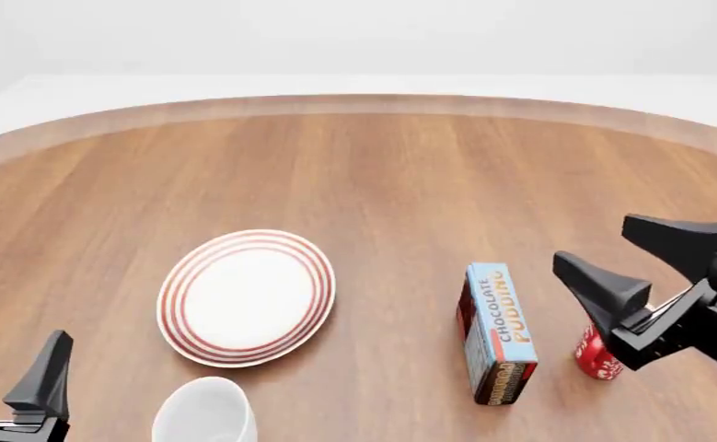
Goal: Pick up the white mug and put it on the plate, and put the chocolate pudding to the right of the plate.
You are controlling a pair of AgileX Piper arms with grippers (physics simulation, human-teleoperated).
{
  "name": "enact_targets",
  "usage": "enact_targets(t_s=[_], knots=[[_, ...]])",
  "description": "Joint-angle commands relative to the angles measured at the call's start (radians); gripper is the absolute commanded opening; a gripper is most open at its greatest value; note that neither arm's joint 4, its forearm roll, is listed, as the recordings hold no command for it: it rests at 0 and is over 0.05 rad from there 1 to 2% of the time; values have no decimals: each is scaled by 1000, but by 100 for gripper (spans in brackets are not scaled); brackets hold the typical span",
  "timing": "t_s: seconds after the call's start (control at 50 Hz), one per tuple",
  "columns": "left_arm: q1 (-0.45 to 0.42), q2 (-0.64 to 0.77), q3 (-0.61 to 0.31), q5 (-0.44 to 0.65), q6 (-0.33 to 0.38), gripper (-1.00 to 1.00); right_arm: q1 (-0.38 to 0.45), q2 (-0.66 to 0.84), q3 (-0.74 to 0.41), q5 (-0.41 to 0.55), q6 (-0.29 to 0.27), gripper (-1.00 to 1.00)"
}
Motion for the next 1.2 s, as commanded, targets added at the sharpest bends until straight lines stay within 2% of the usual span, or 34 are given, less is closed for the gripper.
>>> enact_targets(t_s=[0.02, 0.34, 0.58, 0.62, 0.82, 0.86, 1.2], knots=[[0, 0, 0, 0, 0, 100, 8, 96, -53, 47, -16, 100], [0, 0, 0, 0, 0, 100, -13, 180, -114, 130, -23, 100], [0, 0, 0, 0, 0, 100, -12, 228, -162, 186, 33, 100], [0, 0, 0, 0, 0, 100, -10, 236, -180, 203, 74, 100], [0, 0, 0, 0, 0, 100, -28, 259, -206, 234, 102, 100], [0, 0, 0, 0, 0, 100, -32, 267, -211, 244, 133, 100], [0, 0, 0, 0, 0, 100, -54, 353, -233, 262, 161, 100]])
